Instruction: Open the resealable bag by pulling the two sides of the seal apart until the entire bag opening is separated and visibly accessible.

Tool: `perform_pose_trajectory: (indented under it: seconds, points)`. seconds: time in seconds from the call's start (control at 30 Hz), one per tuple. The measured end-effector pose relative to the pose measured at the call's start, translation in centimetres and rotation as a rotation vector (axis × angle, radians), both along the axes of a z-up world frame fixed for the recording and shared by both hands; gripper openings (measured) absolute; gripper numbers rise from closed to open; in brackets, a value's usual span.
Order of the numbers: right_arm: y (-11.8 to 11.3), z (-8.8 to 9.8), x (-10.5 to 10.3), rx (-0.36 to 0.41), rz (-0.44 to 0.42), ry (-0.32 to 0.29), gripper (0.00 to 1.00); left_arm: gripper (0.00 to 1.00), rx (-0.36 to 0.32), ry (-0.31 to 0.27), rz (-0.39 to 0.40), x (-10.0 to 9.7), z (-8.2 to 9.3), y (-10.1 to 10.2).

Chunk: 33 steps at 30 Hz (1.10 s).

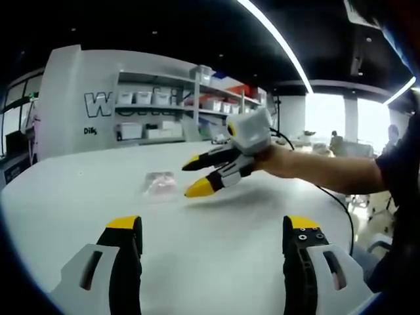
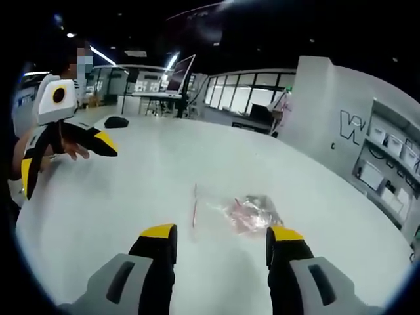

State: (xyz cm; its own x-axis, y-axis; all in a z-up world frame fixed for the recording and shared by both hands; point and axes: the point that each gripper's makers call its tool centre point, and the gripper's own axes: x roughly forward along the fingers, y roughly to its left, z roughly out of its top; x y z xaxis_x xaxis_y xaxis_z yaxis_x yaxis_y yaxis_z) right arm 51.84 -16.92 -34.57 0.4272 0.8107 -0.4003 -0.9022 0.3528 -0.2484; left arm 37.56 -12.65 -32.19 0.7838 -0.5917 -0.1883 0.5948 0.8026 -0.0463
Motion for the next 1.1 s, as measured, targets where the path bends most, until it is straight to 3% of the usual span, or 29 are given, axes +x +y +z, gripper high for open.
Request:
perform_pose_trajectory:
  seconds: [1.1]
  points:
    - [0.23,-0.45,0.89,-0.058,0.005,-0.053,0.47,0.86,-0.005,0.002,0.003,0.46,-0.28,0.25]
